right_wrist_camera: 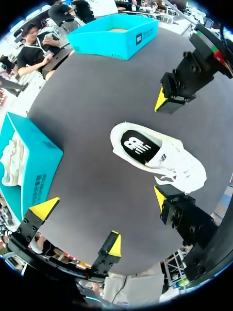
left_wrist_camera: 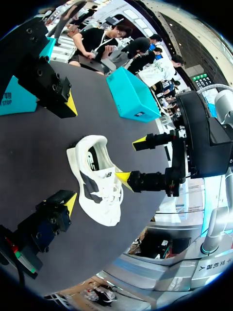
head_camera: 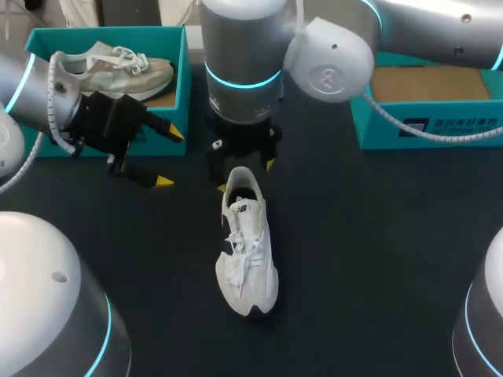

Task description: Take the shoe out of the shoebox, open the shoe tongue, remove and reinsert the insole, then place the shoe into the shoebox

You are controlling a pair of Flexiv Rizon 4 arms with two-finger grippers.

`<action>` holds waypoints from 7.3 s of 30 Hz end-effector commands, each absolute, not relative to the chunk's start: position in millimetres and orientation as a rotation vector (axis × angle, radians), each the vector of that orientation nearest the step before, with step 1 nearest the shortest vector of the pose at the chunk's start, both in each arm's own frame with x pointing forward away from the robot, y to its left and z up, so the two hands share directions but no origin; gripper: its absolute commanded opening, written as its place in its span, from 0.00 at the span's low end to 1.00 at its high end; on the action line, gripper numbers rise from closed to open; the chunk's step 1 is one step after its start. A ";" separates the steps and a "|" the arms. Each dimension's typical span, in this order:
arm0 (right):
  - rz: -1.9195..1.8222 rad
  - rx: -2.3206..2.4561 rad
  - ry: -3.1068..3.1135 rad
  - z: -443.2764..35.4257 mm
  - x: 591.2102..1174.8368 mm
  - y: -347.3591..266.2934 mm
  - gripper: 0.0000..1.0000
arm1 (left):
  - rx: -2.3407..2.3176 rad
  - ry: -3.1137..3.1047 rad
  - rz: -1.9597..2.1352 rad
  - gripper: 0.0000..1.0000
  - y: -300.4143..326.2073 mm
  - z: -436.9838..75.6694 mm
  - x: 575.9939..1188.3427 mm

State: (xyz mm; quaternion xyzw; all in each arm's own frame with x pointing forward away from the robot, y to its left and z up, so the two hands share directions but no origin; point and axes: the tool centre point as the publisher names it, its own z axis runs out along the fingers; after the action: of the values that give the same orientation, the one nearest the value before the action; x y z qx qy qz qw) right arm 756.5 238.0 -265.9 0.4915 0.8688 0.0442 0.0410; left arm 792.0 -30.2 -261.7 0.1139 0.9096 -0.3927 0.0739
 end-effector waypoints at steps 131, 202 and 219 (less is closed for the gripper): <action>-0.119 0.396 2.904 -98.1 880.8 117.7 0.00 | 0.343 2.733 -1.176 1.00 -30.6 -261.9 792.3; -0.340 2.045 2.169 -144.9 1038.2 -327.7 0.00 | 0.343 2.733 -1.176 1.00 -30.6 -261.9 792.3; -0.372 2.442 1.738 -141.8 1013.5 -314.5 0.00 | 0.343 2.733 -1.176 1.00 -30.6 -261.9 792.3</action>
State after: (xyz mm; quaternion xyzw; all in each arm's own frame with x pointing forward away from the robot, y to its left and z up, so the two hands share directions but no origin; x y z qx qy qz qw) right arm 1009.7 -314.6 -144.4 0.6842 0.7147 -0.1262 0.0717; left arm 791.9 -30.1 -261.6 0.1138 0.9096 -0.3926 0.0740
